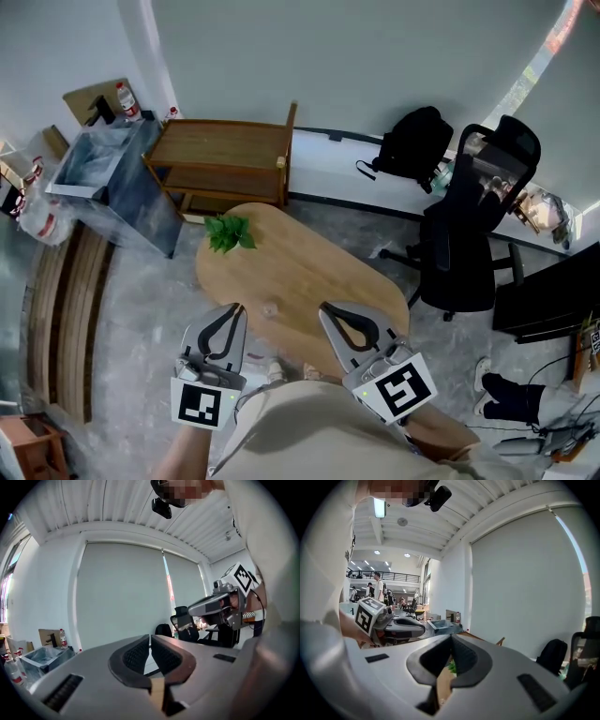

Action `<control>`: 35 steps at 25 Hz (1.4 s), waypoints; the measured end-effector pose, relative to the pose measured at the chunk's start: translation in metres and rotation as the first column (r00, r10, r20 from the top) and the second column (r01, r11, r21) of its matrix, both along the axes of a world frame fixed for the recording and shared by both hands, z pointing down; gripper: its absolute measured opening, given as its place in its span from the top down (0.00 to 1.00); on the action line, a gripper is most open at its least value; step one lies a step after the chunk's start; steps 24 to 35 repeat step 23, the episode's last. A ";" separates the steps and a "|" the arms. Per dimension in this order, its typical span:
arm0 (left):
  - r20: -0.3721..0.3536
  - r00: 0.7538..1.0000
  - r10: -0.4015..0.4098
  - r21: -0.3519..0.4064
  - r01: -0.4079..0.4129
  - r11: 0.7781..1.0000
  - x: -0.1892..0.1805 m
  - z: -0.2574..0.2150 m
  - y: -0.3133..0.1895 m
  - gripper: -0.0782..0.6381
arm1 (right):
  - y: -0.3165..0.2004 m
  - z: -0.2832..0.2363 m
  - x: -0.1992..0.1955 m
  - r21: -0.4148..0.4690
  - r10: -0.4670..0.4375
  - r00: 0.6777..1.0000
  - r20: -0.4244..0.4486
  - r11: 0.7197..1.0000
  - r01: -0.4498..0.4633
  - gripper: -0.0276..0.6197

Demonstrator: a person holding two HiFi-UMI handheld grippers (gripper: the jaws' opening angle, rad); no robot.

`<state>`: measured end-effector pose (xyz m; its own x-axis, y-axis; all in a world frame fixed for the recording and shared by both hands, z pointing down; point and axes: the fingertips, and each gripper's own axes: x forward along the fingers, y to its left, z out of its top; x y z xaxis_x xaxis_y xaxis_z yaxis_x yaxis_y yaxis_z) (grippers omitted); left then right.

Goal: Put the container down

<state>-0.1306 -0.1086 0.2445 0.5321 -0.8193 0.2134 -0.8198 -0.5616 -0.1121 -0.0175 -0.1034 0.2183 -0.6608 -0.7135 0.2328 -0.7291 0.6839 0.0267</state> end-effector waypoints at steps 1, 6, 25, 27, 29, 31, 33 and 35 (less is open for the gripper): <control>0.001 1.000 0.003 0.000 -0.003 1.000 0.002 -0.001 0.001 0.87 | 0.000 -0.001 0.001 0.000 0.001 1.000 0.005 1.000 -0.001 0.96; 0.007 1.000 0.007 0.016 -0.007 1.000 0.009 -0.009 0.001 0.87 | 0.000 -0.005 0.002 0.010 -0.009 1.000 0.015 1.000 0.009 0.96; 0.042 0.999 -0.001 0.040 -0.001 0.999 0.024 -0.021 0.001 0.87 | 0.003 -0.010 0.011 0.030 -0.023 0.999 0.043 0.999 0.022 0.96; 0.042 0.999 -0.001 0.040 -0.001 0.999 0.024 -0.021 0.001 0.87 | 0.003 -0.010 0.011 0.030 -0.023 0.999 0.043 0.999 0.022 0.96; 0.042 0.999 -0.001 0.040 -0.001 0.999 0.024 -0.021 0.001 0.87 | 0.003 -0.010 0.011 0.030 -0.023 0.999 0.043 0.999 0.022 0.96; 0.042 0.999 -0.001 0.040 -0.001 0.999 0.024 -0.021 0.001 0.87 | 0.003 -0.010 0.011 0.030 -0.023 0.999 0.043 0.999 0.022 0.96; 0.042 0.999 -0.001 0.040 -0.001 0.999 0.024 -0.021 0.001 0.87 | 0.003 -0.010 0.011 0.030 -0.023 0.999 0.043 0.999 0.022 0.96; 0.042 0.999 -0.001 0.040 -0.001 0.999 0.024 -0.021 0.001 0.87 | 0.003 -0.010 0.011 0.030 -0.023 0.999 0.043 0.999 0.022 0.96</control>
